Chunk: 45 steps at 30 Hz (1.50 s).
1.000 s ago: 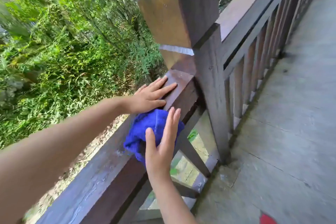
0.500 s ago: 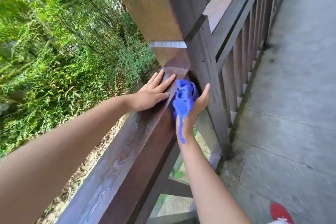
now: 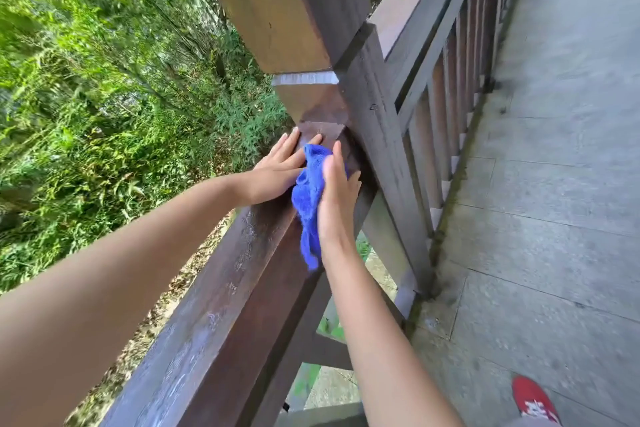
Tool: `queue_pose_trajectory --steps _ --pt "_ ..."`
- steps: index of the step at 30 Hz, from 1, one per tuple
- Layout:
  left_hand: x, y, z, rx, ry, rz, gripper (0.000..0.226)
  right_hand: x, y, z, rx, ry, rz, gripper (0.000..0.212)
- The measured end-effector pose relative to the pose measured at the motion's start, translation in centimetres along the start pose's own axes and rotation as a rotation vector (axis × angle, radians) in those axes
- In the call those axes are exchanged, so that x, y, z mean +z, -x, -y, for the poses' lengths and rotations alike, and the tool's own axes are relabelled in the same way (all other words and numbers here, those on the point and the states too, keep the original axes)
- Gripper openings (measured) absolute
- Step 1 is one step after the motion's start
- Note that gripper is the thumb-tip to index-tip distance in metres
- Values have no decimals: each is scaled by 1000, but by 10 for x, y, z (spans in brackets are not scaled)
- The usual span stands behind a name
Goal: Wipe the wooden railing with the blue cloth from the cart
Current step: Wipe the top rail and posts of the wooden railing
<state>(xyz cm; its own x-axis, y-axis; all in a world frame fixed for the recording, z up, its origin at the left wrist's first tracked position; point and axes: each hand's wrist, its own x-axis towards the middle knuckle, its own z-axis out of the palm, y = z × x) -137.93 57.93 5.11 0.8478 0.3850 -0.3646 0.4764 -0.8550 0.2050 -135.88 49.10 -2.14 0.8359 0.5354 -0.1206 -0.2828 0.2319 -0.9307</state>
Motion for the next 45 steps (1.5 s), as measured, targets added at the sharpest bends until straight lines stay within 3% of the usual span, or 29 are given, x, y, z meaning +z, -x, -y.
queue_pose_trajectory --steps 5,11,15,19,21,25,27,29,32,35,38,42,45 --pt "-3 5 -1 15 -3 34 74 6 13 -9 -117 103 -74 75" --pt "-1 -4 6 2 -29 13 52 14 85 -47 -279 173 -10 68" --pt "-2 0 4 -6 -33 26 51 28 148 -69 -265 238 46 69" --pt "-3 4 -2 -26 -57 19 50 25 132 -51 -250 248 38 76" --pt "-7 9 -6 -26 26 30 47 20 100 -33 -237 243 -25 74" --pt "-16 32 -7 -75 507 68 46 8 22 3 -308 462 -99 73" --pt "-12 44 -1 -96 614 -11 47 2 5 8 -425 675 -34 68" --pt "0 52 5 -114 612 -190 46 -9 0 9 -512 842 71 63" --pt "21 63 11 -123 399 -476 54 -22 -13 16 -694 1107 247 57" --pt "33 68 7 -75 86 -609 57 -16 -31 36 -757 1237 554 55" --pt "35 58 -9 -68 42 -619 57 -14 -45 54 -611 1164 748 61" --pt "43 41 -23 -103 84 -535 53 -40 -59 53 -838 1471 696 55" --pt "51 41 -24 -182 51 -545 54 -42 -67 54 -860 1506 794 52"
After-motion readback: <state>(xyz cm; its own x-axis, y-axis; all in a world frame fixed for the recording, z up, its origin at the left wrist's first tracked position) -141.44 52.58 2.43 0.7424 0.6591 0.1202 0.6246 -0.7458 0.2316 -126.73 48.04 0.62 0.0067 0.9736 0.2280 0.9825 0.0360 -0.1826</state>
